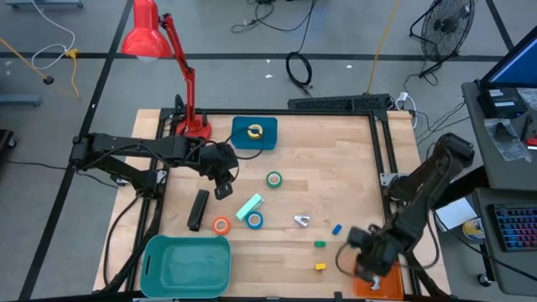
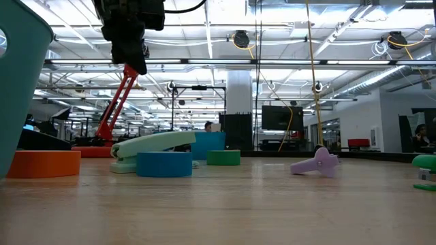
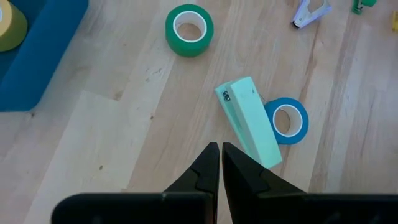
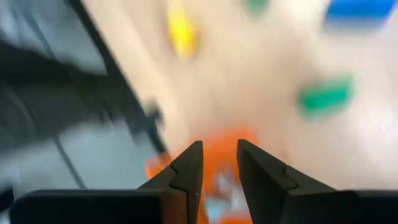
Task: Pick and place Stapler, Stapler remover, tape
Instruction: Put the right green stapler into the green bin
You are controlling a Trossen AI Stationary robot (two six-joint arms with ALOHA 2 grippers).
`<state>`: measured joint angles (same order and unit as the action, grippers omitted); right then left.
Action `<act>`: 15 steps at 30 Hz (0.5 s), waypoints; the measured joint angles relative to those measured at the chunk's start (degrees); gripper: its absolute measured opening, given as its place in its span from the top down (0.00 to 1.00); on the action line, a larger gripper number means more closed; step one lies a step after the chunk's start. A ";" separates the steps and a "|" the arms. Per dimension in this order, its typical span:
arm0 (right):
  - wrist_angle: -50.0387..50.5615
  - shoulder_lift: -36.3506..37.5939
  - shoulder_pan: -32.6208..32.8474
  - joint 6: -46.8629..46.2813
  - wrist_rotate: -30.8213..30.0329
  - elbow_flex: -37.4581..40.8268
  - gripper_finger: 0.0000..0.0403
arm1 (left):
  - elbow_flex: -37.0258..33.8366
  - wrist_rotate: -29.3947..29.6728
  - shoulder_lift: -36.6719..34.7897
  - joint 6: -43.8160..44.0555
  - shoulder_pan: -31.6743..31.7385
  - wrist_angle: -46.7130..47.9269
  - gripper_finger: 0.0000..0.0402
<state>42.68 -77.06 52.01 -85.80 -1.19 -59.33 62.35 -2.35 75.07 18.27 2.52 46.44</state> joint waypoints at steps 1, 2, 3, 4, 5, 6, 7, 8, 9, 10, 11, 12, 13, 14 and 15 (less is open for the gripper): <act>0.05 1.22 -1.15 -0.01 -3.80 0.00 0.78 | 0.00 0.00 0.00 0.09 0.01 -0.02 0.95; -0.03 2.42 -2.33 -0.02 -7.71 0.00 0.78 | 0.00 0.15 -0.02 0.31 0.00 -0.04 0.95; -0.01 3.53 -3.41 0.00 -11.76 -0.02 0.78 | 0.00 0.52 0.00 0.80 0.00 -0.04 0.95; -0.01 4.47 -4.42 0.00 -15.92 -0.02 0.78 | 0.00 0.88 -0.01 1.18 0.00 -0.04 0.95; 0.01 5.22 -5.45 0.02 -19.71 -0.02 0.78 | 0.00 1.08 -0.01 1.64 0.02 -0.08 0.95; -0.01 5.95 -6.52 0.19 -23.42 -0.02 0.79 | 0.00 1.16 -0.01 2.05 0.01 -0.16 0.95; -0.02 6.53 -7.56 0.91 -26.91 -0.02 0.79 | 0.00 1.20 -0.02 2.59 0.01 -0.33 0.95; -0.29 6.99 -8.65 1.89 -29.99 -0.02 0.79 | 0.00 1.25 0.00 3.04 0.02 -0.63 0.95; -0.89 7.37 -9.71 3.21 -33.13 -0.02 0.79 | 0.00 1.27 0.00 3.29 0.02 -1.14 0.95; -1.66 7.60 -10.71 4.63 -36.34 -0.02 0.79 | 0.00 1.31 0.00 3.44 0.02 -1.85 0.95; -2.43 7.73 -11.77 6.20 -39.65 -0.02 0.79 | 0.00 1.33 0.00 3.85 0.02 -2.59 0.95; -3.44 7.76 -12.70 7.63 -42.77 -0.02 0.79 | 0.00 1.31 0.00 4.24 0.01 -3.35 0.95; -4.77 7.74 -13.62 8.70 -45.52 -0.02 0.79 | 0.00 1.14 -0.02 4.55 0.02 -4.29 0.95; -6.15 7.68 -14.62 8.99 -48.11 -0.02 0.79 | 0.00 0.89 0.00 4.80 0.00 -5.31 0.95; -7.53 7.49 -15.65 9.08 -50.20 -0.02 0.79 | 0.00 0.66 -0.01 4.97 0.01 -6.15 0.95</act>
<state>35.15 -69.57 36.36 -76.72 -51.39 -59.35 62.35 -1.69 75.06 23.24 2.54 40.28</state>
